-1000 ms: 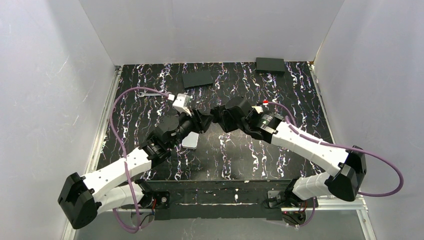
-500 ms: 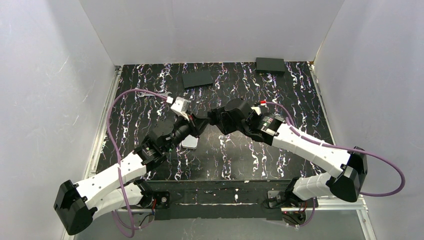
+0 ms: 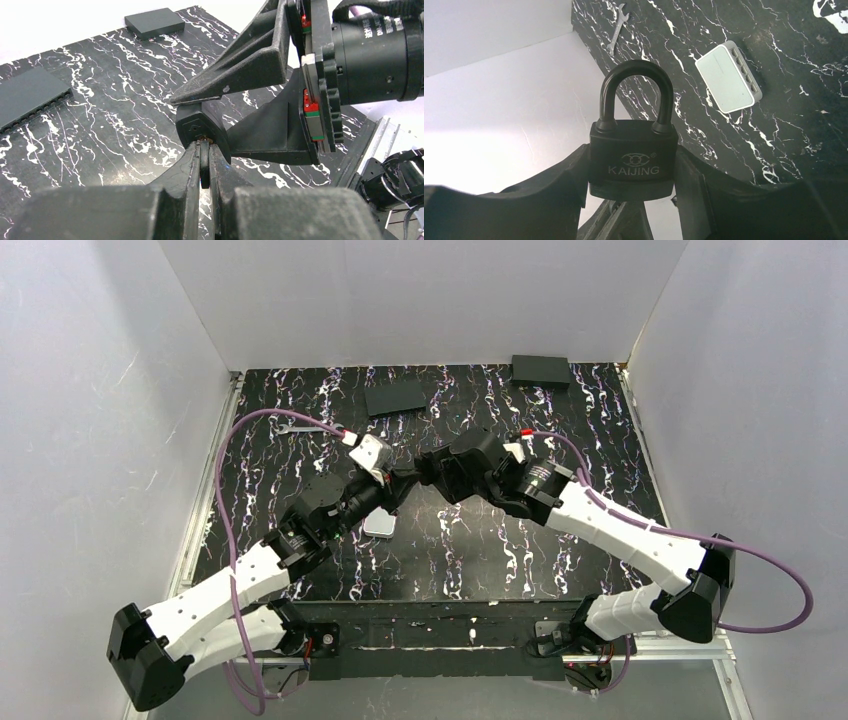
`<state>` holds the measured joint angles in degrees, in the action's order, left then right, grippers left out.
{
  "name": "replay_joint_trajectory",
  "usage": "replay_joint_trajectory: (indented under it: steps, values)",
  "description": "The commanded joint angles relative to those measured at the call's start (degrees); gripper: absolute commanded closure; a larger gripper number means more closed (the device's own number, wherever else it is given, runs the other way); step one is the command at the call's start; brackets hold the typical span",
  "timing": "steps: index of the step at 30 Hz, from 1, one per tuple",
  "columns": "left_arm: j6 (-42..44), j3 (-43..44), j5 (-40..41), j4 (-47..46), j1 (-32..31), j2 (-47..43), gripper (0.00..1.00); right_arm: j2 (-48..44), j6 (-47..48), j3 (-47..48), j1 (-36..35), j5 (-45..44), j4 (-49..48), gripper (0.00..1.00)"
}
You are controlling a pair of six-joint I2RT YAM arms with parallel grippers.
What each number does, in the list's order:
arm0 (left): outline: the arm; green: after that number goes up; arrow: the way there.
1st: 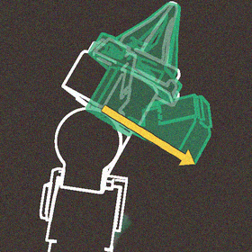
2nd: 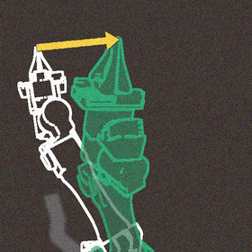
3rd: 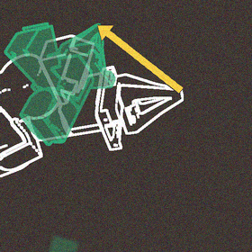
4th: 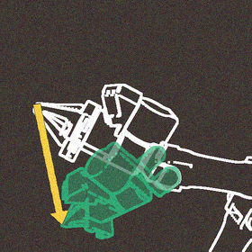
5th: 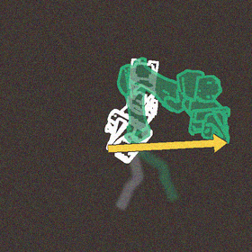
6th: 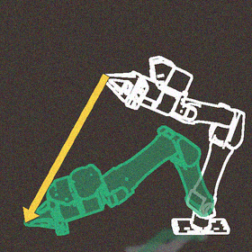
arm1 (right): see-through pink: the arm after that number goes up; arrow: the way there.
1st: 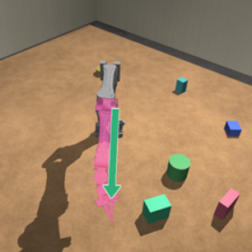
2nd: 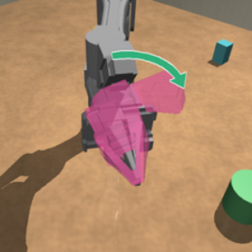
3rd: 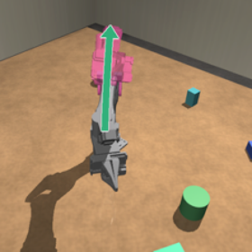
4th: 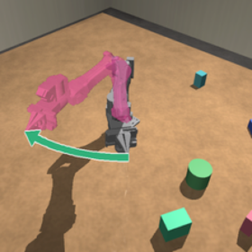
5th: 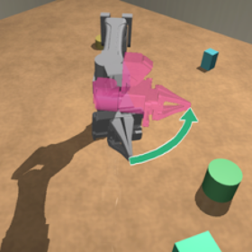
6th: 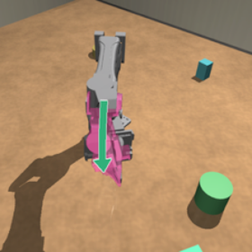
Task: Unlock with the key
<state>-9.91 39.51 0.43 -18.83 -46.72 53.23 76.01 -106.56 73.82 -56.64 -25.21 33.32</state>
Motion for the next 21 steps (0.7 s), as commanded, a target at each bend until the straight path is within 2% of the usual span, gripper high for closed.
replay_joint_trajectory:
  steps: [1, 7, 14, 21]
  values:
    - [4.42, 1.01, 0.45, 4.96, 0.42, -1.48, 1.0, 0.51, 5.63, 8.35, 0.3, -4.43, 0.56, 0.99]
    - [5.71, 0.6, -0.3, 5.29, 0.45, -2.13, 1.0, 1.69, 10.98, 9.03, 0.35, 0.26, -4.11, 0.99]
    - [9.63, 0.57, 0.33, 7.06, 0.46, -3.71, 1.0, 3.47, 9.73, 9.79, 0.3, 3.14, -1.54, 0.99]
    - [17.01, 1.12, -0.42, 9.39, 0.44, -4.23, 1.0, 5.03, 10.23, 11.85, 0.3, 4.73, -0.13, 0.99]
